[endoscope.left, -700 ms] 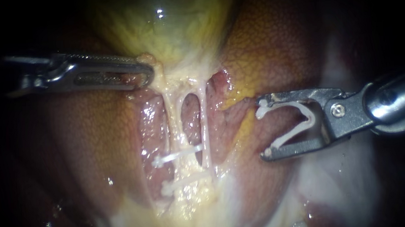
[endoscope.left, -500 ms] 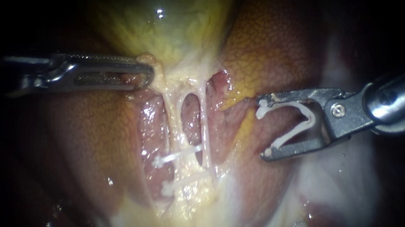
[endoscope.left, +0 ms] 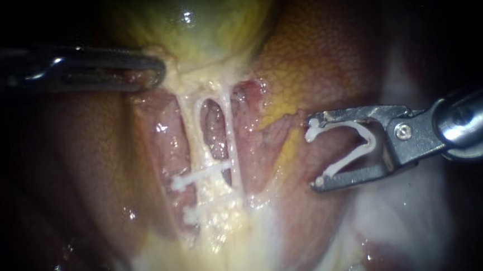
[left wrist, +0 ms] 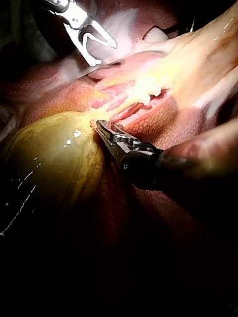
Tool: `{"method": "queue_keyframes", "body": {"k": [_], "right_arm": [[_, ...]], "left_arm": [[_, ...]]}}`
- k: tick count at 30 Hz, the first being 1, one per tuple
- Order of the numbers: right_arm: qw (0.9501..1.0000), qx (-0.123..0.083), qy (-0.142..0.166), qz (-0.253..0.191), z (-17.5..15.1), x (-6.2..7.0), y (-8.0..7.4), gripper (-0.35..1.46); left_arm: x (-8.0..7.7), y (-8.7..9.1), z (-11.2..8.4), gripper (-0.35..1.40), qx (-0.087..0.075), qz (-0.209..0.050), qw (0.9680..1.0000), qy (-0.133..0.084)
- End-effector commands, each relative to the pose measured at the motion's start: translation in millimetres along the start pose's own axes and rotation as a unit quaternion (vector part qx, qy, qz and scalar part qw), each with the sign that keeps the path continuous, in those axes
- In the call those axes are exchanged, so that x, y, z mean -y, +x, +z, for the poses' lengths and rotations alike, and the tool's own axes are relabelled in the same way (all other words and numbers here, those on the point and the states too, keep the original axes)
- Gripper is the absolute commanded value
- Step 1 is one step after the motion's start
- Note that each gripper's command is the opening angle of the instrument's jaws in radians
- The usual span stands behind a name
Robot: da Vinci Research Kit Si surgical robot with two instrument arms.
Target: Clipping third clip left tube
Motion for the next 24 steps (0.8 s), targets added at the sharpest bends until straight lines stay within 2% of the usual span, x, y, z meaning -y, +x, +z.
{"method": "queue_keyframes", "body": {"k": [1,5,7,9,11,18,21,24], "right_arm": [[1.0,0.001,0.002,0.0,0.0,0.0,0.0,0.5],[0.9999,-0.01,0.013,0.003,0.3,-0.1,0.2,0.5],[0.9994,-0.023,0.023,0.014,0.5,-0.3,0.3,0.5],[0.9973,-0.05,0.039,0.037,1.0,-0.6,0.4,0.5],[0.9953,-0.063,0.052,0.052,1.4,-0.9,0.5,0.5],[0.9832,-0.115,0.094,0.106,2.1,-2.0,0.3,0.5],[0.9751,-0.14,0.115,0.129,2.5,-2.5,0.3,0.5],[0.9686,-0.154,0.132,0.143,3.0,-3.1,0.3,0.5]], "left_arm": [[0.0,-0.2,-0.2,-0.35,0.002,0.0,1.0,-0.001],[0.2,0.0,-0.2,-0.35,0.003,0.003,1.0,-0.003],[0.3,0.2,0.1,-0.35,0.003,0.004,1.0,-0.004],[0.5,0.5,0.3,-0.35,0.004,0.004,1.0,-0.005],[0.6,0.6,0.4,-0.35,0.004,0.004,1.0,-0.008],[0.7,0.7,0.5,-0.35,0.004,0.004,1.0,-0.006],[0.8,0.7,0.6,-0.35,0.004,0.004,1.0,-0.006],[0.8,0.7,0.7,-0.35,0.004,0.004,1.0,-0.006]]}}
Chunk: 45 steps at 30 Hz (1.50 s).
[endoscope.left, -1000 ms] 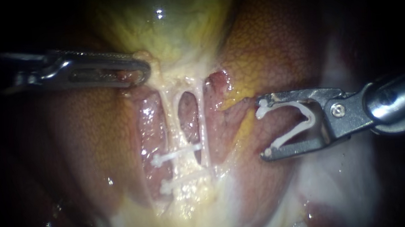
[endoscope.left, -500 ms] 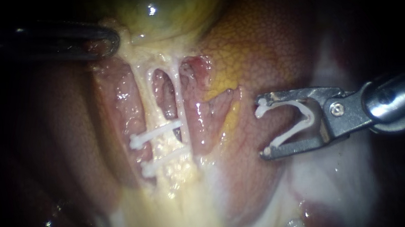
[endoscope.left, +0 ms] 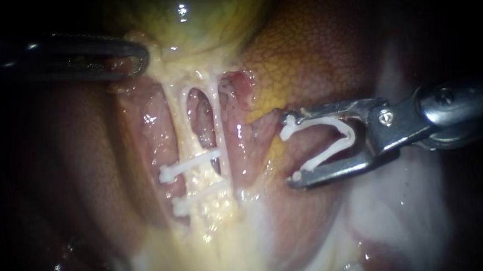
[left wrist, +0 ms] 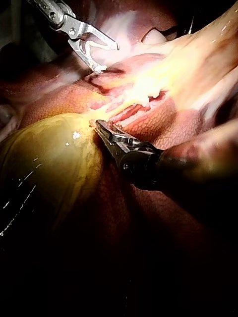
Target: Clipping third clip left tube
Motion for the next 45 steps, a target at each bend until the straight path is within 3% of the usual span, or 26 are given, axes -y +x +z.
{"method": "queue_keyframes", "body": {"k": [1,6,11,23,45], "right_arm": [[0.9999,-0.007,0.008,0.007,0.3,-0.3,0.1,0.5],[0.9986,-0.029,0.037,0.022,1.2,-1.4,0.3,0.5],[0.9977,-0.036,0.049,0.031,2.3,-2.2,0.6,0.5],[0.9976,-0.038,0.049,0.031,5.3,-4.7,-0.2,0.5],[0.9972,-0.035,0.052,0.042,8.4,-6.7,-3.1,0.5]], "left_arm": [[0.0,0.0,0.0,-0.35,0.0,0.0,1.0,0.001],[0.1,0.0,0.1,-0.35,0.0,0.0,1.0,0.0],[0.2,-0.1,0.1,-0.35,0.0,-0.001,1.0,0.001],[0.7,-0.1,0.3,-0.35,0.0,-0.001,1.0,0.001],[1.4,-0.3,0.3,-0.35,-0.001,-0.002,1.0,0.004]]}}
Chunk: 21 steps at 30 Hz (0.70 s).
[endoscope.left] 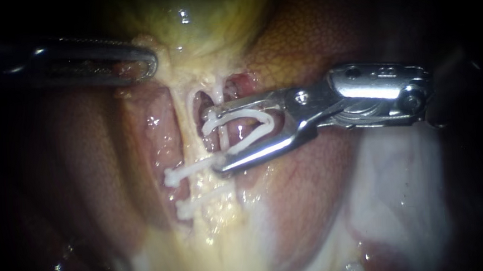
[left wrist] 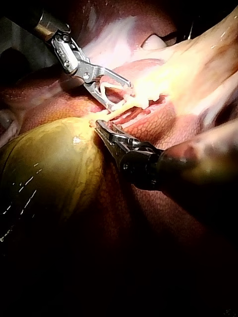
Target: Clipping third clip left tube
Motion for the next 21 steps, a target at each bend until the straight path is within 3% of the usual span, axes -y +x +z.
{"method": "queue_keyframes", "body": {"k": [1,14,21], "right_arm": [[1.0,0.0,-0.001,0.001,0.0,-0.2,-0.2,0.5],[0.9999,0.002,0.001,0.011,0.6,-1.9,-1.8,0.5],[0.9997,0.002,0.023,0.012,1.1,-2.2,-1.7,0.49]], "left_arm": [[0.0,0.0,0.0,-0.35,0.0,0.0,1.0,0.0],[0.1,0.0,0.0,-0.35,0.0,0.0,1.0,0.0],[0.1,0.0,0.0,-0.35,0.0,0.0,1.0,0.0]]}}
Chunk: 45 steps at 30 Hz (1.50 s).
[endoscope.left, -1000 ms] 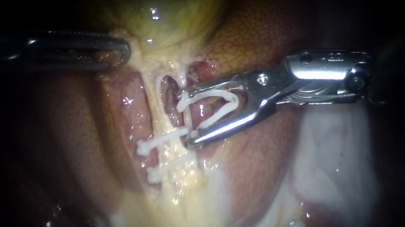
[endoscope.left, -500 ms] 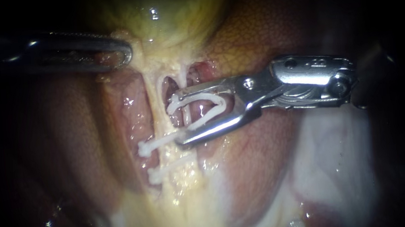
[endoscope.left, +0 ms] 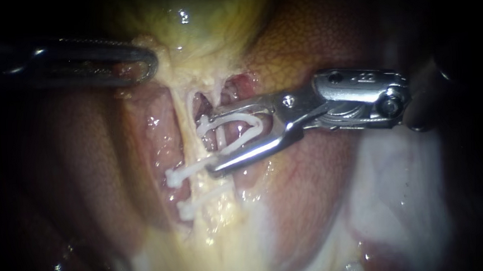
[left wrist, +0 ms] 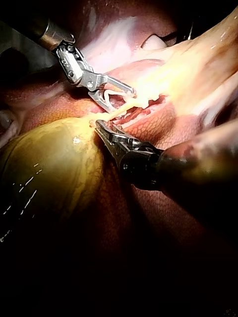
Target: Clipping third clip left tube
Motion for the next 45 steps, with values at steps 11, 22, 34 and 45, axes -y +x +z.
{"method": "queue_keyframes", "body": {"k": [11,22,34,45], "right_arm": [[0.9984,-0.036,0.042,0.009,1.4,-0.3,0.5,0.48],[0.9936,-0.076,0.081,0.02,3.0,-0.5,1.6,0.47],[0.9879,-0.11,0.106,0.025,3.8,-0.6,5.5,0.45],[0.9864,-0.109,0.113,0.049,3.5,-0.4,5.6,0.2]], "left_arm": [[0.0,0.0,0.2,-0.35,0.0,0.0,1.0,-0.001],[0.0,-0.1,0.3,-0.35,0.0,0.0,1.0,0.001],[0.0,-0.1,0.3,-0.35,0.0,0.0,1.0,0.001],[0.0,-0.1,0.3,-0.35,0.0,0.0,1.0,0.001]]}}
